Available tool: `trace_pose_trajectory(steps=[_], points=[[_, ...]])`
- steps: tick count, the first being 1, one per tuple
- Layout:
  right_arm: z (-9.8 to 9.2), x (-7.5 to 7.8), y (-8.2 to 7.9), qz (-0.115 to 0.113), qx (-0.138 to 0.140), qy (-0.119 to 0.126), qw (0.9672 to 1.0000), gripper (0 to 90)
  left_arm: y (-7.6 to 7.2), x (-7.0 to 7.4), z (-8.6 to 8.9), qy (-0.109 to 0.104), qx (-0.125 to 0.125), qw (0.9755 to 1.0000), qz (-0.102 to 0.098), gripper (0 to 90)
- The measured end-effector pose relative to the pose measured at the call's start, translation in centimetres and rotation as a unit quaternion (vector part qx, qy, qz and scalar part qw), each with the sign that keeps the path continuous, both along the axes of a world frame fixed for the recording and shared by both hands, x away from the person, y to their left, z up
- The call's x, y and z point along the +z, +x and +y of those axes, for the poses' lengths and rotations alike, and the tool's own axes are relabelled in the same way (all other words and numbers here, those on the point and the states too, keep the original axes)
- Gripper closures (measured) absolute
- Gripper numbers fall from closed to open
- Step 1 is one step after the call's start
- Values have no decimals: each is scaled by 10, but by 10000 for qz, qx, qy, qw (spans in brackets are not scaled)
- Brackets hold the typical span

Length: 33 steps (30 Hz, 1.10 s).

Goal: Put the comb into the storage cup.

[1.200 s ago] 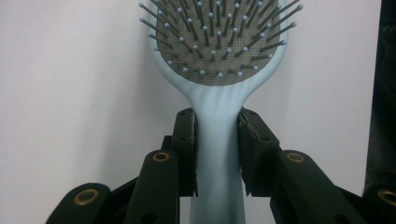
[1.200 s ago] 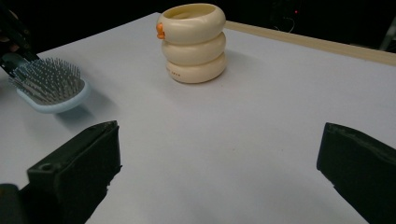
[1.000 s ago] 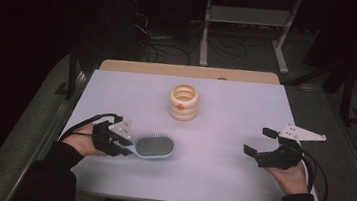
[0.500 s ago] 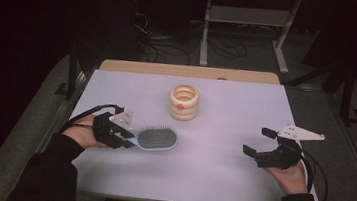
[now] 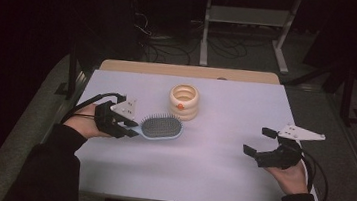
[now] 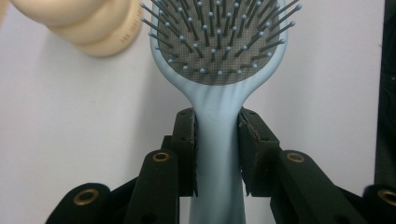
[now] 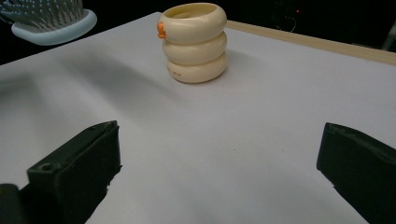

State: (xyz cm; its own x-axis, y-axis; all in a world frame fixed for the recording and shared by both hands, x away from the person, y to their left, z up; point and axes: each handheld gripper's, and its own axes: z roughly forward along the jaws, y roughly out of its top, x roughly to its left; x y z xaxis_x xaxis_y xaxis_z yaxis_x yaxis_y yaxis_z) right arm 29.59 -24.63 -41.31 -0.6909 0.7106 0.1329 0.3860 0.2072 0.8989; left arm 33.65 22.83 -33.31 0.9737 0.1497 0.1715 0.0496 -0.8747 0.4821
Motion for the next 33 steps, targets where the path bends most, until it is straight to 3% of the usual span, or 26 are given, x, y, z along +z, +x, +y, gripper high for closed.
trace_pose_trajectory(steps=[9, 12, 16, 27, 33], points=[[1, 8, 2, -57, 117, 75, 9999, 0, 3, 27, -9, 37, 1, 9998, -200, 702], [4, 17, 4, -104, 226, 95, 9996, 0, 4, 34, -11, -98, 51, 9995, -297, 702], [10, 27, 6, -167, 355, 14, 9992, 0, 5, 39, -17, -59, -4, 9993, -366, 702], [30, 48, 15, -287, 685, -110, 9972, 0, 9, 51, -25, -269, 32, 9982, -536, 702], [40, 61, 20, -357, 915, -145, 9951, 0, 11, 56, -30, -263, 28, 9978, -605, 702]])
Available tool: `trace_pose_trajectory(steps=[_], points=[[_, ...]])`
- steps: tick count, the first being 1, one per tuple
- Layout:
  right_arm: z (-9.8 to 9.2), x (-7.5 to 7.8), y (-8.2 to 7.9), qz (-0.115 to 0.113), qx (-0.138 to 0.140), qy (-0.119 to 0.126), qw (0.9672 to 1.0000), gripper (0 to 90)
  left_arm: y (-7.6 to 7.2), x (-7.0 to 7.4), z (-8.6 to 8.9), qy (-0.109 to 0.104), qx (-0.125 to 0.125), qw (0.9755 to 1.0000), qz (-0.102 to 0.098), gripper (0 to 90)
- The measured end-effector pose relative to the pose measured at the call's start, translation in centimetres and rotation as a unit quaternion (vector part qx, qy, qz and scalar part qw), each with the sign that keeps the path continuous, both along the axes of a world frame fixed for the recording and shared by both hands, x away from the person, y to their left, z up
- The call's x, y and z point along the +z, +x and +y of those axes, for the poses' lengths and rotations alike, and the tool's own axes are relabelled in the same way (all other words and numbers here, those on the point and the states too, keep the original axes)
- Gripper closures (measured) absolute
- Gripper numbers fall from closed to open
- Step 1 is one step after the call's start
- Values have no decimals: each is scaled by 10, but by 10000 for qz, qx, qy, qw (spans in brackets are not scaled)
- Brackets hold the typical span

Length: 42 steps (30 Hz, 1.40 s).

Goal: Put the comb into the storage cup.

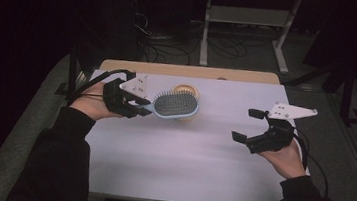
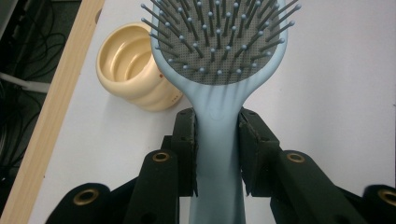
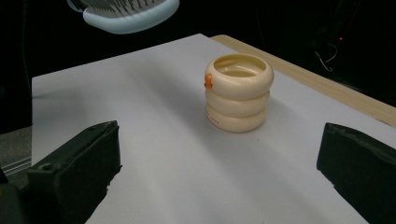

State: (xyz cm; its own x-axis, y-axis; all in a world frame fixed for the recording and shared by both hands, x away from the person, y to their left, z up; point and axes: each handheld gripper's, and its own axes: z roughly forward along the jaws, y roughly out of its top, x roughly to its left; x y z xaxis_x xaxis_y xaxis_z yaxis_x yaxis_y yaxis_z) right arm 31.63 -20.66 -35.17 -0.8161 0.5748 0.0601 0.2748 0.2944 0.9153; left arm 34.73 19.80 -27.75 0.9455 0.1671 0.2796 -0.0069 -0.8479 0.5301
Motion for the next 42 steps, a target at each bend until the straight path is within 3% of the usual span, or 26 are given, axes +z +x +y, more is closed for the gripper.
trace_pose_trajectory(steps=[6, 25, 30, 42], points=[[5, 12, 6, -83, 73, -45, 9999, 0, 2, 2, -4, -70, -27, 10000, 3, 702], [33, 37, 19, -176, 432, -146, 9988, 0, 7, 5, -21, -284, -67, 9991, -292, 701], [38, 45, 24, -209, 432, -191, 9987, 0, 9, 7, -20, -401, -44, 9988, -282, 701], [44, 61, 34, -182, 413, -85, 9989, 0, 11, 11, -23, -526, 73, 9969, -577, 701]])
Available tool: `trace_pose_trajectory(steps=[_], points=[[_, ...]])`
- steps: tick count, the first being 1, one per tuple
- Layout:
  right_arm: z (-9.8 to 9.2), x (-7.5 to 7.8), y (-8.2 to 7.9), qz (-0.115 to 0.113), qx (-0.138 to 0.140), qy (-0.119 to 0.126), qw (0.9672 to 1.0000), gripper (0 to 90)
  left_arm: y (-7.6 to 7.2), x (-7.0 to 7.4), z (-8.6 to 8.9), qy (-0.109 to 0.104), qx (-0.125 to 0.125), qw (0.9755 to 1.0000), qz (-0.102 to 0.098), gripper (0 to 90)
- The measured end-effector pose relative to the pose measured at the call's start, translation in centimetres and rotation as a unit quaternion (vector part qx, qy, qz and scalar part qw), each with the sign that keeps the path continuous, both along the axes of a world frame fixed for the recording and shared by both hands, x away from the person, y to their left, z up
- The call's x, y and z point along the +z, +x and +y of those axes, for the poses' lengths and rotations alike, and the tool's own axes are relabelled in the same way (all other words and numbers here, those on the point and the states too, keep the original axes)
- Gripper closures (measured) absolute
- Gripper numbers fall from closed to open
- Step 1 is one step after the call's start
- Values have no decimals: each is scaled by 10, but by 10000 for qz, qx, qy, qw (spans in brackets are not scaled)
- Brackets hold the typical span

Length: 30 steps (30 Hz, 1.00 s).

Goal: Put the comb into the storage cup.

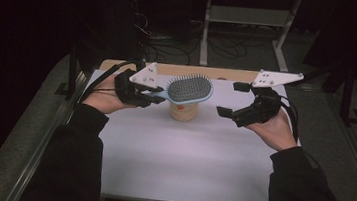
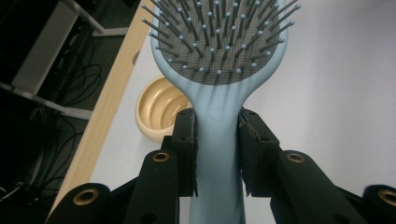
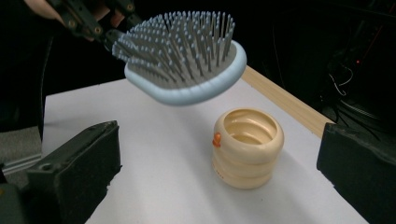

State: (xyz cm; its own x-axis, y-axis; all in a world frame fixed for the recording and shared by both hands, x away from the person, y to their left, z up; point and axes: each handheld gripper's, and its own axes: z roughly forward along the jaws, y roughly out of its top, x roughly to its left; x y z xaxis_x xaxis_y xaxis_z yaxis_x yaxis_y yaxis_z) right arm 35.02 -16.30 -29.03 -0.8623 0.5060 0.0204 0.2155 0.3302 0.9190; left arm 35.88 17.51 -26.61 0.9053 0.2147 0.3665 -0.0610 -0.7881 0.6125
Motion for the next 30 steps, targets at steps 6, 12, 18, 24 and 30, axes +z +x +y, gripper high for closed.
trace_pose_trajectory(steps=[6, 12, 18, 24, 30], points=[[5, 10, 6, 134, -33, 188, 9997, 0, 1, 0, -5, -46, 12, 9999, -96, 701], [15, 17, 15, 356, -46, 149, 9992, 0, 1, 1, -9, -126, -19, 9998, -139, 701], [27, 22, 23, 737, -24, -20, 9973, 0, 1, 1, -12, -152, -54, 9997, -184, 701], [32, 23, 33, 1260, 37, 194, 9918, 81, -1, 1, -12, -193, -75, 9996, -182, 701], [34, 22, 42, 1887, 174, 450, 9809, 146, -1, 0, -9, -270, -37, 9994, -225, 701]])
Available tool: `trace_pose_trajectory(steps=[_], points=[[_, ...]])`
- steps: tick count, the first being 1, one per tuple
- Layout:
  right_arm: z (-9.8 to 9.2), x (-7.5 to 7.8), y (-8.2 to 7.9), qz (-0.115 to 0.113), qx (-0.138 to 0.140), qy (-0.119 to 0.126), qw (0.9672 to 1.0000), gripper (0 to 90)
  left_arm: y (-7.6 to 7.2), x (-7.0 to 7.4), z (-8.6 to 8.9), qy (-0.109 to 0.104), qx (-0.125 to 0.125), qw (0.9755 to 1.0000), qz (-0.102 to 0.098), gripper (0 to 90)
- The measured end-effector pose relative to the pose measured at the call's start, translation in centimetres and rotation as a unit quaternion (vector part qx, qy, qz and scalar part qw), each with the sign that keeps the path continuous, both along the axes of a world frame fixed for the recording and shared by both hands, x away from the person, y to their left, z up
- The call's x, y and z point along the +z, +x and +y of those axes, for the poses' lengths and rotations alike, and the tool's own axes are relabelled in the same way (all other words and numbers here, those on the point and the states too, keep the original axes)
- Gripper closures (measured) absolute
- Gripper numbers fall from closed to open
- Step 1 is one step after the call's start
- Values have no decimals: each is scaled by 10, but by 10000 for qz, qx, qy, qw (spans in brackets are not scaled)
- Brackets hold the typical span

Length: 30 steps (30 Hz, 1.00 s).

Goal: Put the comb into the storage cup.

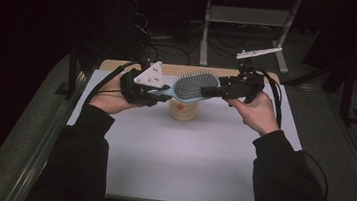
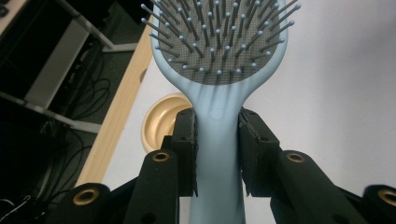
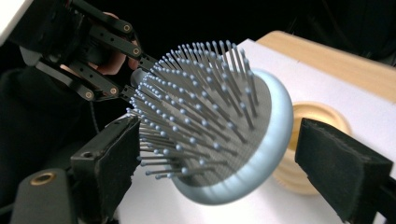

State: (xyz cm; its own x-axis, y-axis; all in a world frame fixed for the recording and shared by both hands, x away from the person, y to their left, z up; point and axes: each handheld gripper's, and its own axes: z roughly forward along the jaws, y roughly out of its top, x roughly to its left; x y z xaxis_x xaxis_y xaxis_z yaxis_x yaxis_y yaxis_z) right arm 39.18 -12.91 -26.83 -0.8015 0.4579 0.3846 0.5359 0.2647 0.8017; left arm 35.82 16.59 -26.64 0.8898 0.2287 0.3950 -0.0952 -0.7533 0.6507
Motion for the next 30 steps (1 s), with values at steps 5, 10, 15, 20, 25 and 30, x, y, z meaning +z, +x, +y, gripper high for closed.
trace_pose_trajectory(steps=[5, 10, 15, 20, 25, 30], points=[[-1, -4, 7, 559, -93, 254, 9981, 176, -1, -3, -2, -28, 10, 10000, -34, 701], [1, -4, 7, 647, -88, 395, 9971, 313, 0, -5, -4, 8, 9, 10000, -30, 701], [-1, -2, 7, 896, -329, 586, 9937, 401, 0, -6, -3, -13, 27, 10000, -63, 700], [1, 3, 5, 934, -411, 489, 9936, 500, 1, -10, -4, 46, 50, 9999, -84, 700], [1, 10, 1, 703, -437, 320, 9961, 551, 1, -15, -6, -97, 60, 9999, -76, 702], [3, 20, -2, 527, -484, 230, 9972, 568, 3, -16, -6, -299, 52, 9995, -55, 701]])
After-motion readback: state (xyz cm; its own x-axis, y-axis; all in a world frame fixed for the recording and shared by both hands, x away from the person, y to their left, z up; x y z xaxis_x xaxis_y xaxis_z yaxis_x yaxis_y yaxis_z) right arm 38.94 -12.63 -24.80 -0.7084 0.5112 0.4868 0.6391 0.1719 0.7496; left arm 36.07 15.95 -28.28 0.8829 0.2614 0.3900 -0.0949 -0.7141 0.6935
